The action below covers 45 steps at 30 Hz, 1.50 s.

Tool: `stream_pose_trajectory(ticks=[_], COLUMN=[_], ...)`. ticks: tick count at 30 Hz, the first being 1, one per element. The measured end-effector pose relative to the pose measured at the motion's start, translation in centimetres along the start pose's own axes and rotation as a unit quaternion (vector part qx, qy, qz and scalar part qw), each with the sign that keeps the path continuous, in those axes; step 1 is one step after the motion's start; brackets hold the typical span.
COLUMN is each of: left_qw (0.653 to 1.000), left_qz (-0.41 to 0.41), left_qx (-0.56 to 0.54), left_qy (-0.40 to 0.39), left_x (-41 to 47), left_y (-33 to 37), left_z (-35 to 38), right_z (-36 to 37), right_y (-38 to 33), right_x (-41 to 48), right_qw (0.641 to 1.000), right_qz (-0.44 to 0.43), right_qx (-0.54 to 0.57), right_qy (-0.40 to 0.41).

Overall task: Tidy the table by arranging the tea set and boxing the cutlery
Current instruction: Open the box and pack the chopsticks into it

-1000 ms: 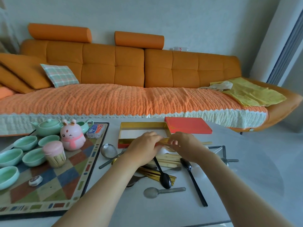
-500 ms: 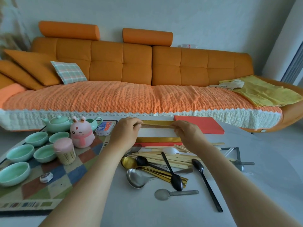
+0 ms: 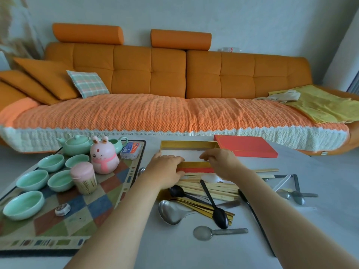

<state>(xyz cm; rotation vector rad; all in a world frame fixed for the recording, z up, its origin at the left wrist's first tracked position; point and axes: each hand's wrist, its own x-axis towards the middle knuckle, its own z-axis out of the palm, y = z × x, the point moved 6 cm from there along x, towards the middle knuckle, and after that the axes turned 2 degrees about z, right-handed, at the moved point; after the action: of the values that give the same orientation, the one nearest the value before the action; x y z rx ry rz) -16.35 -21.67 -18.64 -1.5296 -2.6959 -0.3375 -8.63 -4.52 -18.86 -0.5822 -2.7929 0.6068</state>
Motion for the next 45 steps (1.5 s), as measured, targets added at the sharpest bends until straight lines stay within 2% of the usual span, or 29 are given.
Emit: stream_pose_trajectory(ticks=[4,6,12,13,16,20,23,27,31,36,40,45], left_qw=[1.000,1.000,0.993,0.991,0.985,0.988,0.990,0.991,0.989,0.983,0.983,0.972], left_qz=[-0.008,-0.009,0.046,0.061,0.096,0.117,0.115,0.098,0.094,0.108,0.067,0.013], left_qx=[-0.006,-0.006,-0.032,-0.038,-0.068,-0.082,-0.079,-0.091,-0.094,-0.101,-0.105,-0.122], left_qy=[-0.004,0.004,0.100,0.115,0.123,0.056,0.029,0.031,0.056,0.107,0.135,0.201], left_x=[0.2,0.4,0.7,0.7,0.6,0.4,0.3,0.3,0.2,0.1,0.4,0.0], left_y=[0.3,0.5,3.3,4.0,6.3,8.2,8.4,8.3,8.0,7.9,6.1,1.4], left_z=[-0.2,-0.3,-1.4,-1.5,-1.2,0.6,1.6,1.5,0.7,-0.5,-1.6,-3.6], right_z=[-0.1,-0.4,-3.9,-4.4,-4.6,-3.8,-3.7,-3.3,-2.8,-2.8,-2.8,-3.2], right_y=[-0.9,-1.0,0.7,1.0,2.6,4.2,4.2,3.7,3.0,0.6,-1.3,-0.8], right_x=[-1.4,-1.9,-2.9,-3.2,-4.4,-5.8,-6.2,-6.3,-6.3,-6.0,-5.8,-4.6], right_qw=[0.999,0.999,0.987,0.987,0.991,0.984,0.982,0.982,0.988,0.997,0.996,0.993], right_qz=[-0.026,-0.036,-0.044,-0.031,0.036,0.070,0.048,0.022,0.004,-0.046,-0.086,-0.078], right_qx=[-0.018,-0.019,-0.041,-0.053,-0.111,-0.164,-0.184,-0.185,-0.156,-0.059,0.004,0.016], right_qy=[-0.040,-0.029,0.149,0.146,0.067,-0.019,-0.019,-0.015,-0.009,0.013,0.035,0.082])
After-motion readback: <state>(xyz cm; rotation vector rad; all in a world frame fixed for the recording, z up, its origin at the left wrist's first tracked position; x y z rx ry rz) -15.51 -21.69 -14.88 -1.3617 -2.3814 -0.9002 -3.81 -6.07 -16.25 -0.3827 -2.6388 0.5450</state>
